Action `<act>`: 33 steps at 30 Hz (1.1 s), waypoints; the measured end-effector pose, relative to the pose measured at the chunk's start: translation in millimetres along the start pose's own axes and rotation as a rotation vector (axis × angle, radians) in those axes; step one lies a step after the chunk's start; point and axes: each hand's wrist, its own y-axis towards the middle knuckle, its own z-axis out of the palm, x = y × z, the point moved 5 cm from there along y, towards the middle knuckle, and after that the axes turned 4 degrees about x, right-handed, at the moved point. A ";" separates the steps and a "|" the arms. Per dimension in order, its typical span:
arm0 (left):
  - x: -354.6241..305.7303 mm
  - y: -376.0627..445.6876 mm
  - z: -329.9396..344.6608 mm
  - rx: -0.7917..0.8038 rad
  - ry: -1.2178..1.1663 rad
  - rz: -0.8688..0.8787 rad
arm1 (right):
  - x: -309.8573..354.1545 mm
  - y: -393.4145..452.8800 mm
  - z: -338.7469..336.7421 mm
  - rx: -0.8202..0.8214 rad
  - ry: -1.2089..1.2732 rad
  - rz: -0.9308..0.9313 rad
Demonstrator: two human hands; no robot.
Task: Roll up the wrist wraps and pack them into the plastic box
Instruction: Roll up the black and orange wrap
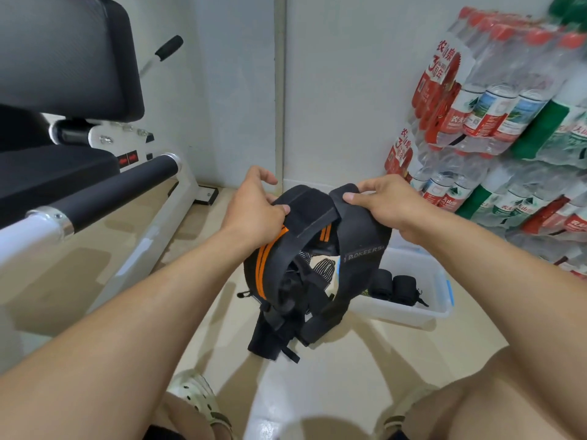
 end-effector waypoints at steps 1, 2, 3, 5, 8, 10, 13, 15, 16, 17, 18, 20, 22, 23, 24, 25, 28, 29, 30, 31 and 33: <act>-1.3 0.5 -1.2 -0.024 0.072 0.029 | 1.7 0.3 1.1 -0.007 -0.059 -0.017; -3.1 0.0 -2.3 -0.047 0.145 0.058 | 3.4 0.6 2.5 -0.014 -0.108 -0.031; -5.2 -0.5 -3.8 -0.066 0.206 0.083 | 5.0 1.2 3.0 -0.021 -0.149 -0.043; -9.7 -2.0 -5.5 -0.093 0.295 0.126 | 9.3 1.0 2.3 -0.031 -0.226 -0.064; -15.1 -4.9 -5.0 -0.103 0.390 0.155 | 14.1 1.7 3.7 0.006 -0.338 -0.089; -13.1 -3.1 -9.0 -0.107 0.465 0.141 | 10.9 6.3 -2.4 -0.013 -0.433 -0.075; 3.5 9.3 -31.8 -0.154 0.490 0.027 | 2.0 12.8 -30.0 -0.172 -0.589 -0.009; 21.0 14.7 -41.2 -0.169 0.270 -0.099 | -5.1 7.0 -36.2 -0.169 -0.498 0.002; 27.4 14.6 -41.0 -0.167 0.106 -0.145 | -7.6 2.4 -31.5 -0.121 -0.388 -0.019; 30.8 14.1 -38.2 -0.158 -0.055 -0.167 | -7.7 -3.0 -21.8 -0.048 -0.270 -0.038; 32.4 14.5 -34.5 -0.147 -0.193 -0.172 | -5.2 -8.9 -9.3 0.043 -0.166 -0.054; 29.0 15.1 -29.4 -0.146 -0.389 -0.172 | -2.5 -16.5 15.5 0.212 -0.023 -0.054; 23.4 16.9 -27.7 -0.157 -0.526 -0.178 | -2.2 -18.4 35.6 0.324 0.055 -0.038; 21.8 17.7 -26.5 -0.153 -0.576 -0.180 | -1.7 -19.0 44.4 0.368 0.075 -0.029; 21.2 18.4 -24.8 -0.143 -0.607 -0.181 | -1.2 -21.1 54.0 0.427 0.097 -0.017; 21.3 18.4 -23.0 -0.133 -0.623 -0.183 | -0.9 -24.1 64.0 0.502 0.135 -0.004; 23.0 17.0 -20.9 -0.112 -0.677 -0.212 | 1.8 -28.2 75.7 0.523 0.193 -0.003; 22.2 15.9 -21.0 -0.086 -0.718 -0.225 | 1.5 -26.3 74.9 0.472 0.210 -0.008; 20.6 14.6 -20.7 -0.051 -0.771 -0.238 | 0.6 -24.0 73.6 0.417 0.241 -0.003; 18.2 12.3 -19.6 -0.008 -0.823 -0.246 | -0.2 -22.0 72.1 0.367 0.285 0.014; 12.7 7.3 -16.4 0.086 -0.839 -0.243 | -1.6 -18.9 70.3 0.307 0.369 0.044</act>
